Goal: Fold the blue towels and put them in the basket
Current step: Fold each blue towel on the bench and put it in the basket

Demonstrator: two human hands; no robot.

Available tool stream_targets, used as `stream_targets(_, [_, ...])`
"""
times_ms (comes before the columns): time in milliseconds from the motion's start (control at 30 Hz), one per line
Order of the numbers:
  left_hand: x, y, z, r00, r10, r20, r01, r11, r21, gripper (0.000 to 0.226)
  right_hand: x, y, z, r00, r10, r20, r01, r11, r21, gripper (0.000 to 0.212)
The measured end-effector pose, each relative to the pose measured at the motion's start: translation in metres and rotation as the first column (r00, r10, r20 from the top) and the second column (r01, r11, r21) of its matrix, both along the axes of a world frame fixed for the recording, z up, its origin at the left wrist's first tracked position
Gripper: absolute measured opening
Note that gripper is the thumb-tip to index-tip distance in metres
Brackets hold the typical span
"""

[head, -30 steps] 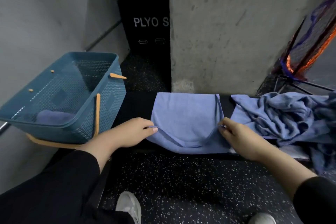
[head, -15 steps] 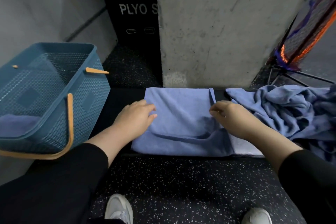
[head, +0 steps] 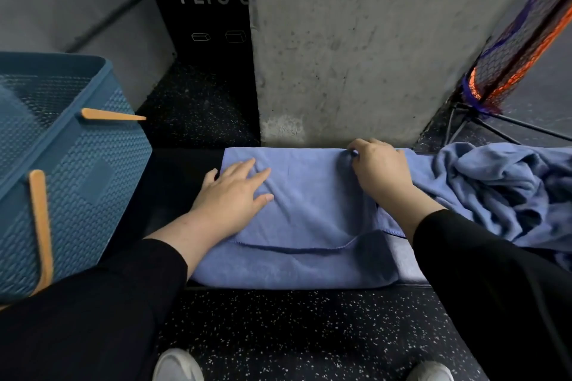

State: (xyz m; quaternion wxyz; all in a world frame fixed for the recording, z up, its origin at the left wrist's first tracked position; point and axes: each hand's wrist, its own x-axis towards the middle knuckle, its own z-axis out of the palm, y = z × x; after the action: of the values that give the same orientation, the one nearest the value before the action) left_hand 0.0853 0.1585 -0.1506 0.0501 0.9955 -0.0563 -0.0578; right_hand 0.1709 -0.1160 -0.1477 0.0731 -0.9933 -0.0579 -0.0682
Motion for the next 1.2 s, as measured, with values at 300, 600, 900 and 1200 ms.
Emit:
stream_targets(300, [-0.002,0.009,-0.001,0.998,0.033,-0.046,-0.036,0.997,-0.063,0.066,0.006,-0.016,0.0,0.994,0.02,0.11,-0.005,0.99,-0.139,0.026])
stream_targets(600, [-0.002,0.015,0.0,0.99,0.048,-0.13,-0.061,0.993,-0.099,0.068,0.001,-0.013,0.002,0.996,0.031,-0.085,-0.049,0.972,-0.229,0.035])
stream_targets(900, [-0.035,0.011,0.026,0.981,-0.191,0.034,0.193,0.977,-0.093,0.044,-0.073,-0.006,0.029,0.843,0.466,-0.269,-0.428,0.883,0.191,0.024])
stream_targets(1200, [-0.079,0.025,0.031,0.965,-0.247,-0.092,0.25,0.968,0.022,0.025,-0.125,-0.024,0.036,0.85,0.403,-0.34,-0.449,0.891,-0.066,0.016])
